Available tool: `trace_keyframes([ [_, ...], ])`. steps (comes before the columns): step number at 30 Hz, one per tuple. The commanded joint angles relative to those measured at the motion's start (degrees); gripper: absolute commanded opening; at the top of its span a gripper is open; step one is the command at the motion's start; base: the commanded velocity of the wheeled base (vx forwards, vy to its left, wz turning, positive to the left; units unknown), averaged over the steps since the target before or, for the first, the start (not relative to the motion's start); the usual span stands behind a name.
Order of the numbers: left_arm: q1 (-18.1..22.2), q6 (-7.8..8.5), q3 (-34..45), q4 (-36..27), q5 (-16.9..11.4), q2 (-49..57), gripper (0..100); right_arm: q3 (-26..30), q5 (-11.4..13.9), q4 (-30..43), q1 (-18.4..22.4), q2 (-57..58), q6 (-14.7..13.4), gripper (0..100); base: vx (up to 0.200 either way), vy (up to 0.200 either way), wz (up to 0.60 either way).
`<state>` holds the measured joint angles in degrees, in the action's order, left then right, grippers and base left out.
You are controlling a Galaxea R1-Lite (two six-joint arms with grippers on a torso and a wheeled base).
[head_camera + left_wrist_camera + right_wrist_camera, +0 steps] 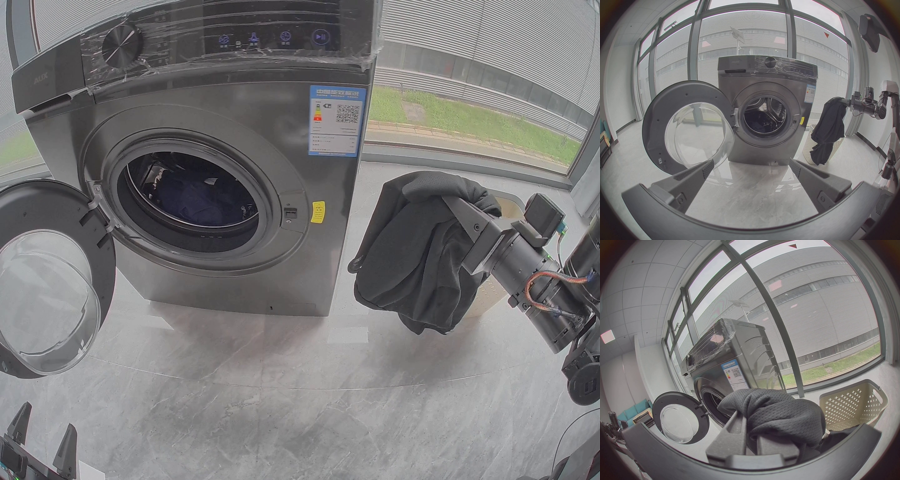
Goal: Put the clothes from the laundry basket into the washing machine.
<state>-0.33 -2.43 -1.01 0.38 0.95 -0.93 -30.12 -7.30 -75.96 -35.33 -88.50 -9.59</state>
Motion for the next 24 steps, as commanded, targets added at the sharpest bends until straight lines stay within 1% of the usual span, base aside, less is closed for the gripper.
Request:
trace_keyframes([
  [1, 0.0, -0.04, 0.9, 0.1, 0.0, 0.9, 100, 0.0, 0.0, -0.1, 0.0, -0.1, 0.0, 0, 0.0, 0.2, 0.0],
  [12, 0.0, -0.04, 1.0, 0.1, 0.0, 0.9, 100, -0.1, 0.0, -0.1, 0.0, -0.1, 0.0, 0, 0.0, 0.2, 0.0],
  [21, 0.0, -0.04, 1.0, 0.1, -0.1, 0.9, 100, -0.1, 0.0, -0.1, -0.4, -0.1, 0.0, 0, 0.0, 0.0, 0.0],
  [24, 0.0, -0.04, 1.0, 0.0, -0.1, 0.9, 100, -0.1, -0.1, -0.1, -0.5, -0.1, 0.0, 0, 0.0, 0.2, 0.0],
])
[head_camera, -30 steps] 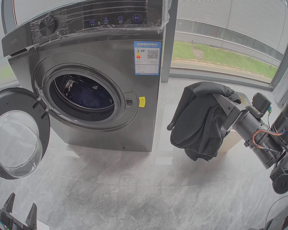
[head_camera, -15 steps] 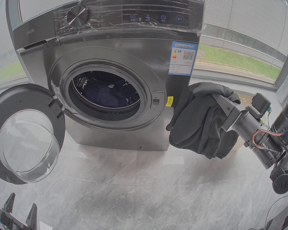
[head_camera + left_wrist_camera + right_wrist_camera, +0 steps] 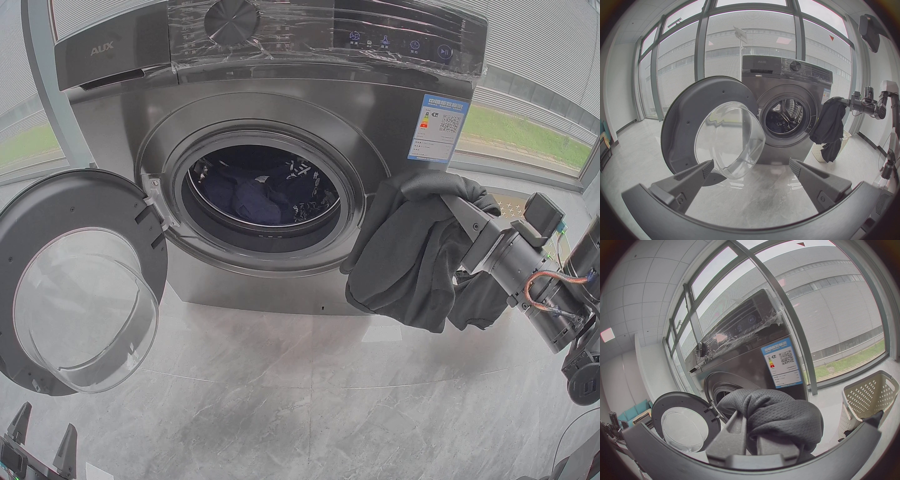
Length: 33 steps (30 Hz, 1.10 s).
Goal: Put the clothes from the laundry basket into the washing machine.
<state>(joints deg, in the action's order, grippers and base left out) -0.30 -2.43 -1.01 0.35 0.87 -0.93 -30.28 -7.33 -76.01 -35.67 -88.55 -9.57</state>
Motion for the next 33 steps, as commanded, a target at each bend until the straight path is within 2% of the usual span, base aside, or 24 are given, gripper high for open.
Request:
trace_keyframes([
  [1, 0.0, -0.04, 1.0, 0.1, 0.0, 0.9, 100, 0.1, -0.1, 0.0, -0.2, 0.0, 0.0, 0, 0.0, 0.2, 0.0],
  [12, 0.0, -0.04, 0.9, 0.1, 0.0, 0.9, 100, 0.1, -0.1, 0.0, -0.2, -0.1, -0.2, 0, 0.0, 0.2, 0.0],
  [33, 0.0, 0.14, 0.9, 0.0, 0.1, 0.9, 100, 0.8, -0.1, 0.0, -1.8, -1.8, -0.4, 0, 0.0, 0.0, 0.0],
])
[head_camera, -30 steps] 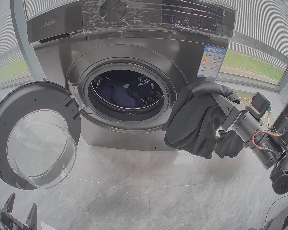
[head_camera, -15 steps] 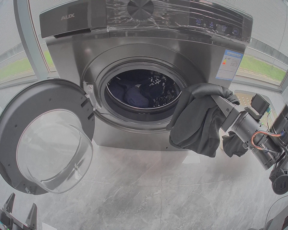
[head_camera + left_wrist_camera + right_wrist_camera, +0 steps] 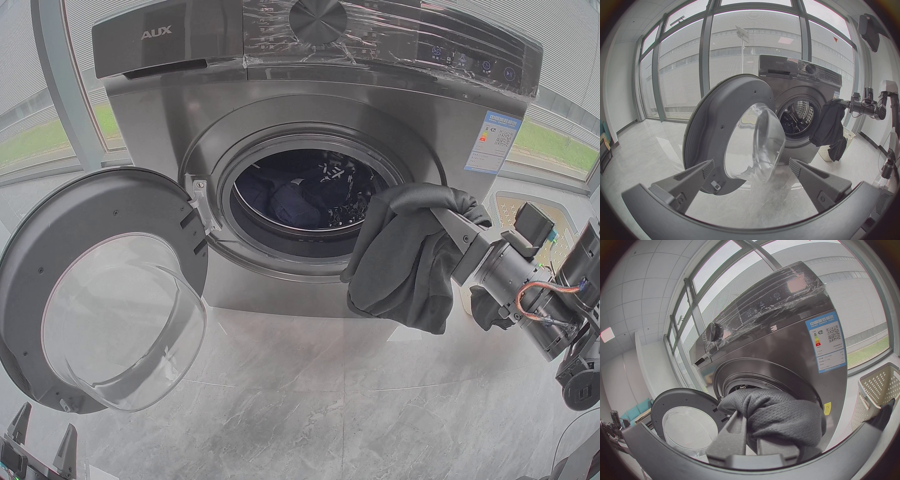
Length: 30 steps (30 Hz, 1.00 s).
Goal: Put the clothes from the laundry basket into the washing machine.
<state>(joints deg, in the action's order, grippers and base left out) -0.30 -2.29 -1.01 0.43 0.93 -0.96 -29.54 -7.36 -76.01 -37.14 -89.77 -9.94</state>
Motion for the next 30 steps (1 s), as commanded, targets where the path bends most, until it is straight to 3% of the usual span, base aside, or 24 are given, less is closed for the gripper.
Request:
trace_keyframes([
  [1, 0.0, 0.01, 1.0, -0.1, 0.0, 1.0, 100, 0.0, 0.0, -0.1, -0.3, -0.7, -0.1, 0, 0.0, -0.2, 0.0],
  [6, 0.0, 0.09, 1.0, 0.0, 0.0, 1.0, 100, 0.0, -0.1, -0.1, -2.1, -0.8, -0.2, 0, 0.0, -0.2, 0.0],
  [13, 0.2, 2.03, 1.0, 0.0, 0.2, 1.0, 100, 0.5, -0.1, 0.2, -4.9, -2.0, -0.9, 0, 0.0, 0.0, 0.0],
  [24, 0.5, 2.29, 1.0, 0.3, 0.3, 1.0, 100, -5.4, -0.3, -0.1, -7.2, -9.2, -0.9, 0, 0.0, 0.0, 0.0],
  [25, 0.5, 1.24, 0.0, 1.6, 0.5, 1.0, 100, -6.2, -0.3, -0.2, -7.4, -10.3, -0.7, 0, 0.0, 0.0, 0.0],
  [26, 0.5, 1.24, 0.0, 1.6, 0.5, 1.0, 100, -6.2, -0.3, -0.2, -7.4, -10.3, -0.7, 0, 0.0, 0.0, 0.0],
  [27, 0.7, -0.52, -6.3, 4.0, -1.4, 0.1, 100, -8.0, -0.3, -0.2, -8.6, -11.5, -0.6, 0, 0.0, 0.0, 0.0],
  [28, 0.7, -0.61, -8.5, 3.9, -3.2, -1.2, 100, -8.9, -0.2, -0.3, -9.0, -11.8, -0.7, 0, 0.0, 0.0, 0.0],
  [29, 0.7, -0.52, -10.5, 3.2, -8.5, -4.3, 100, -10.9, -0.1, -0.5, -9.3, -13.3, -0.9, 0, 0.0, 0.0, 0.0],
  [30, 0.6, -0.52, -10.8, 2.9, -10.4, -5.5, 100, -11.8, -0.3, -0.8, -9.3, -13.9, -0.9, 0, 0.0, 0.0, 0.0],
])
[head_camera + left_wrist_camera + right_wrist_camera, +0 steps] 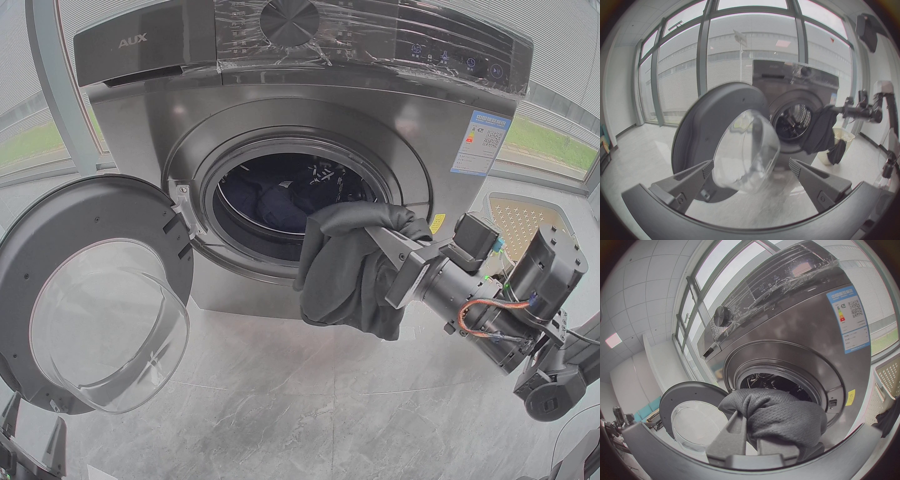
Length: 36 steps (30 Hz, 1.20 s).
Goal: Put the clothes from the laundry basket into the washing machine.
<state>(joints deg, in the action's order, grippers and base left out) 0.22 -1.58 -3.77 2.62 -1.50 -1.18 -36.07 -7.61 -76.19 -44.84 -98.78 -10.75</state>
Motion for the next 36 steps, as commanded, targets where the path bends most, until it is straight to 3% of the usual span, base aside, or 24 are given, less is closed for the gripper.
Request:
trace_keyframes([
  [1, 0.0, -1.32, -8.2, 0.5, -11.3, -8.6, 100, -6.7, -0.1, -1.9, -1.6, -6.5, -0.1, 0, 0.0, 0.0, 0.0],
  [5, 0.0, 0.09, -8.7, 1.4, -17.3, -21.0, 100, -10.7, -0.4, -7.1, -1.2, -10.3, 0.4, 0, 0.0, 0.0, 0.0],
  [8, -1.3, 1.67, -10.4, 5.0, -19.7, -30.6, 100, -12.8, -0.4, -7.8, -1.2, -11.2, 0.3, 0, 0.0, 0.0, 0.0],
  [11, -5.0, 1.94, -10.4, 12.0, -20.7, -39.4, 100, -14.2, -0.5, -7.9, -1.6, -11.6, 0.3, 0, 0.0, 0.0, 0.0],
  [15, -14.7, 0.88, -9.9, 18.5, -20.2, -50.0, 100, -14.4, -0.5, -7.8, -1.6, -12.3, 0.3, 0, 0.0, 0.0, 0.0],
  [21, -20.3, 0.35, -10.6, 24.4, -19.4, -59.9, 100, -14.1, -0.6, -7.9, -1.4, -13.6, 0.5, 0, 0.0, 0.0, 0.0],
  [26, -24.7, -1.49, -11.4, 29.5, -19.2, -67.7, 100, -14.5, -0.6, -7.3, -1.6, -13.7, 0.6, 0, 0.0, 0.0, 0.0],
  [28, -27.4, -2.19, -11.9, 32.1, -17.8, -73.4, 100, -14.3, -0.6, -7.7, -1.6, -13.7, 0.6, 0, 0.0, 0.0, 0.0],
  [36, -28.5, -3.16, -15.1, 39.9, -18.2, -86.1, 100, -14.0, -0.6, -8.0, -1.7, -13.2, 0.6, 0, 0.0, 0.0, 0.0],
])
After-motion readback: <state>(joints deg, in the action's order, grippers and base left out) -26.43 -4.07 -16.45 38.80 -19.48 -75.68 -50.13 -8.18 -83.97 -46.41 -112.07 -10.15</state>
